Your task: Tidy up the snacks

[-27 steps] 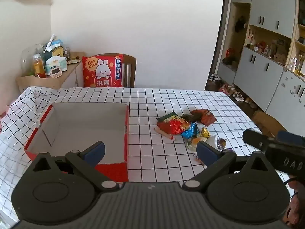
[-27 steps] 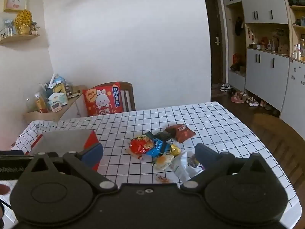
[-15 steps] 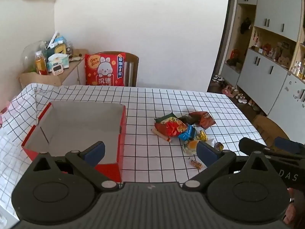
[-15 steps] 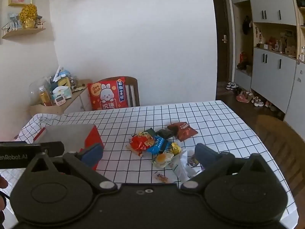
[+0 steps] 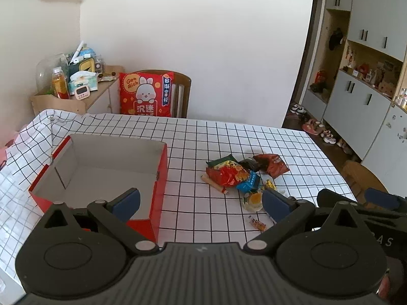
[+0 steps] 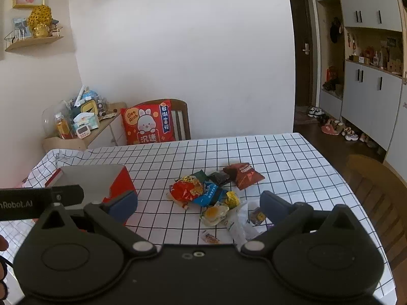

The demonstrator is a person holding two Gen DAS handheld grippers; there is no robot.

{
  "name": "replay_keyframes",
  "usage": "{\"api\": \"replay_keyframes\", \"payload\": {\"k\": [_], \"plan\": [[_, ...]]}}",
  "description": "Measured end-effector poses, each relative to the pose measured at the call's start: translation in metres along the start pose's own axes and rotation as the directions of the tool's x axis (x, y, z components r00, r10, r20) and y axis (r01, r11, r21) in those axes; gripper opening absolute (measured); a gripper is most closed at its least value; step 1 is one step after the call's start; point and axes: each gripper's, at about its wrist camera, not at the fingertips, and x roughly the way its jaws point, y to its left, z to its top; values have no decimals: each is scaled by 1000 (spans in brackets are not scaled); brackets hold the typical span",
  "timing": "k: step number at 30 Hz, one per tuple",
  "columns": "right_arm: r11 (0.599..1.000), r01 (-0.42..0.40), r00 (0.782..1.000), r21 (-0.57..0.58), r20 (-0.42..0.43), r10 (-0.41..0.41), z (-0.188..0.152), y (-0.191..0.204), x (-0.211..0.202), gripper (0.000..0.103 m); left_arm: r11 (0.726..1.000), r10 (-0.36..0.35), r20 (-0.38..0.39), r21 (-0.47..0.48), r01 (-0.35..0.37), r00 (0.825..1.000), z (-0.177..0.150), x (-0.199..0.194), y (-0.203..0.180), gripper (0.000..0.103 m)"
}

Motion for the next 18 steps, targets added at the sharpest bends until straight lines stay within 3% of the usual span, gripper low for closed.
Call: {"api": "replay_keyframes", "payload": {"k": [18], "plan": [[1000,-17,1000,-15,-9,16,-1,3,-2,103,1000,28,-16,-9,-28,999,-3,-3,2,103]]}}
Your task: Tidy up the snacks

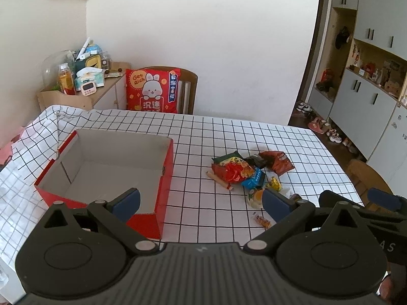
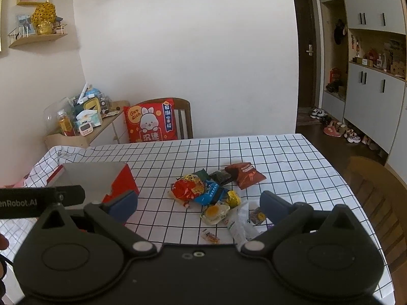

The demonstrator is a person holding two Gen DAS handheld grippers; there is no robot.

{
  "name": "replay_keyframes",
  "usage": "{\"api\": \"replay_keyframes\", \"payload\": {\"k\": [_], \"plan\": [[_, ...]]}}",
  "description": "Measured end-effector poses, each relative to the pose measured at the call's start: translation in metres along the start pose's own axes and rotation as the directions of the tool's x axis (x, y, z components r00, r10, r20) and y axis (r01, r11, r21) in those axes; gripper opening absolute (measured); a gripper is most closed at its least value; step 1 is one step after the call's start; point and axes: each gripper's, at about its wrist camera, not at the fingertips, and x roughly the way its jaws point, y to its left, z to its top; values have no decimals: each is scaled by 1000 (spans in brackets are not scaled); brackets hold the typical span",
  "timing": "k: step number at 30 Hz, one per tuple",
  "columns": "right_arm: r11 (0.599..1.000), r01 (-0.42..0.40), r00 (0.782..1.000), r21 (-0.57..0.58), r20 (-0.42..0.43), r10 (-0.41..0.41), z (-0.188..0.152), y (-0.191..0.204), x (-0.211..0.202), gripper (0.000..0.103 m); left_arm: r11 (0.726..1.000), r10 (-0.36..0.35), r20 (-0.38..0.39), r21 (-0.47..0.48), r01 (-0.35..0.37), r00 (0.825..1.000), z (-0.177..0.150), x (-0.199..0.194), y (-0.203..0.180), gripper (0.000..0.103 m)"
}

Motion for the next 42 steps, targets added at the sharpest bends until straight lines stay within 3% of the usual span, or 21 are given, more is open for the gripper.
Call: {"api": "replay_keyframes", "payload": {"k": [42], "plan": [[1000,-9,1000,-5,-11,9,-2,9,9,103,1000,12,-49,8,-11,999,-1,14,8,103]]}}
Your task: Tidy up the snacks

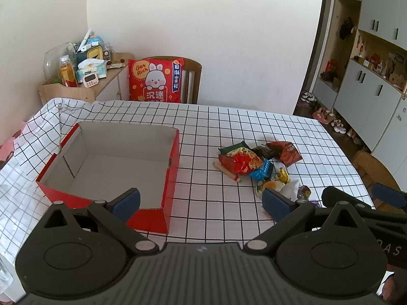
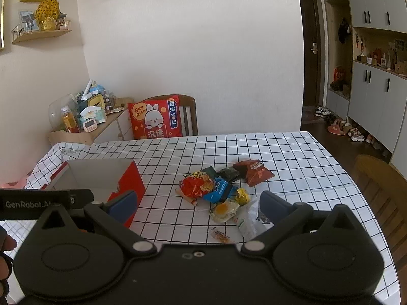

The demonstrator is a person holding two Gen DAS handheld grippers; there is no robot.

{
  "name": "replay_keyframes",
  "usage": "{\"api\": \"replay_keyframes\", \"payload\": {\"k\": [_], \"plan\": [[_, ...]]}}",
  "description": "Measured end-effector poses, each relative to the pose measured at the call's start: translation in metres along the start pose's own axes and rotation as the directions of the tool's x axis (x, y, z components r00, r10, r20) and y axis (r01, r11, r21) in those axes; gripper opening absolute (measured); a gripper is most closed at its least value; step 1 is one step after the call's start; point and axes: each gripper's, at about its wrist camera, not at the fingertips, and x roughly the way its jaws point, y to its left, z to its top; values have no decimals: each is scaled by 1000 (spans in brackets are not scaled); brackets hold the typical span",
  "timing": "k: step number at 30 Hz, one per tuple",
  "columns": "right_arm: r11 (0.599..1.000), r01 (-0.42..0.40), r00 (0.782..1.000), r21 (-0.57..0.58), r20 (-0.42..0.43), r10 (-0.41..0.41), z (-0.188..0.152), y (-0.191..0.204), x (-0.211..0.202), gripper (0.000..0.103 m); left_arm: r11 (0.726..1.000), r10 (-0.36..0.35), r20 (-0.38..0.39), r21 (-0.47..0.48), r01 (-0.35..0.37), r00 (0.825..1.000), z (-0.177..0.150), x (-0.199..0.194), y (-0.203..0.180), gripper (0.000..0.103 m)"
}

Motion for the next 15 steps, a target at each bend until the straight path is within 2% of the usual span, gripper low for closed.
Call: {"api": "replay_keyframes", "payload": {"k": [10,15], "plan": [[1000,3,1000,-18,3,-3,2,-16,5,102,1000,-29,-25,7,29,999,2,16,-17,103],[1000,-6,999,6,-34,7,-1,-39,16,102,1000,-20,-48,14,21,999,2,32,-32,103]]}}
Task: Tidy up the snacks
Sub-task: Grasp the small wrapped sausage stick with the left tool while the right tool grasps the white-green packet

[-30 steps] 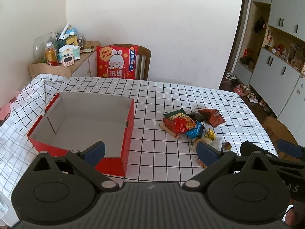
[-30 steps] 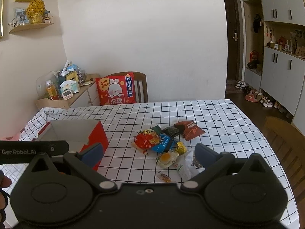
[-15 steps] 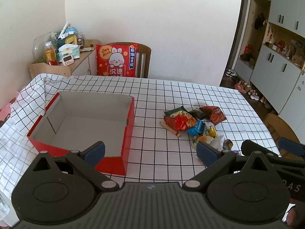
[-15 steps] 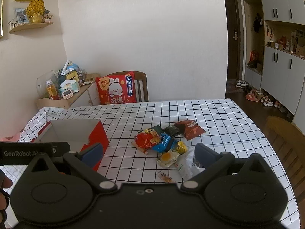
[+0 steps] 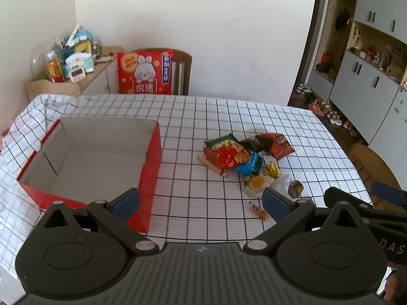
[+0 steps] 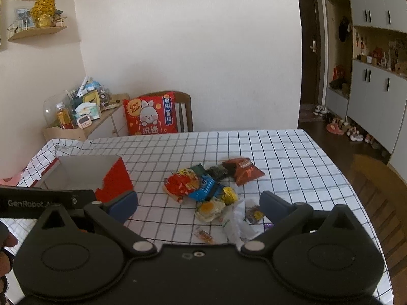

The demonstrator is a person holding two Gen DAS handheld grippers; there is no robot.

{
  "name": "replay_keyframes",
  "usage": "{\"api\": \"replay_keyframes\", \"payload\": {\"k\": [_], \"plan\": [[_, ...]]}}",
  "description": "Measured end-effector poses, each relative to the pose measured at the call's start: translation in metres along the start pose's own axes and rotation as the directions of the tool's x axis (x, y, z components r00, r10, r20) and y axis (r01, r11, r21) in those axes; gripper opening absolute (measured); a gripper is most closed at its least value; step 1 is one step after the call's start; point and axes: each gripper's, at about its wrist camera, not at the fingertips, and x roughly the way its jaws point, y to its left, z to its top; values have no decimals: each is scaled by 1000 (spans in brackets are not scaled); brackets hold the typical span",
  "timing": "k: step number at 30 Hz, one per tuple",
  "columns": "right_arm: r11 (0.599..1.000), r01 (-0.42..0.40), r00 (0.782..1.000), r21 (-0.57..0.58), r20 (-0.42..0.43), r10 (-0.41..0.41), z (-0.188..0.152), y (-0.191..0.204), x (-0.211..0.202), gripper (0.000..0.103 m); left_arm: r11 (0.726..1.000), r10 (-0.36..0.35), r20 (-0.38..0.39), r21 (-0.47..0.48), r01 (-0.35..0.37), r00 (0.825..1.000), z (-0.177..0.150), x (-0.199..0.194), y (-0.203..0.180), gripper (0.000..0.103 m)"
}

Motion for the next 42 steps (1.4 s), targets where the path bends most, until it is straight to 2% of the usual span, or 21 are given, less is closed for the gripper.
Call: {"api": "replay_keyframes", "payload": {"k": [4,7,11,18,22,26,28,34,42], "plan": [[999,4,999,44,-51,-1,-3,-28,14,98,999,-33,-34,5,33,999,0,17,-13,103],[999,10,996,46,-87,-6,-6,-51,28,96,1000,-18,-42,16,19,999,-1,32,-27,103],[1000,-2,989,-5,-146,1,-15,-73,48,89,1000,1,-60,-2,-2,998,-2,54,-39,103],[988,-89,972,-128,-227,58,-26,-80,81,81,999,23,-146,-41,-29,989,-1,104,-56,102],[970,-135,962,-200,-263,79,-29,-79,102,77,994,11,-238,-100,-36,971,-3,139,-62,102],[957,-169,948,-237,-306,91,-30,-78,123,71,988,-7,-326,-146,-43,945,-8,173,-68,91],[948,-193,941,-252,-323,106,-31,-75,134,67,987,4,-344,-151,-59,939,-9,184,-73,87],[922,-241,922,-302,-367,121,-39,-67,158,56,981,14,-394,-173,-89,919,-15,208,-83,87],[901,-262,914,-347,-389,116,-45,-66,171,49,973,17,-439,-200,-116,899,-21,224,-93,68]]}}
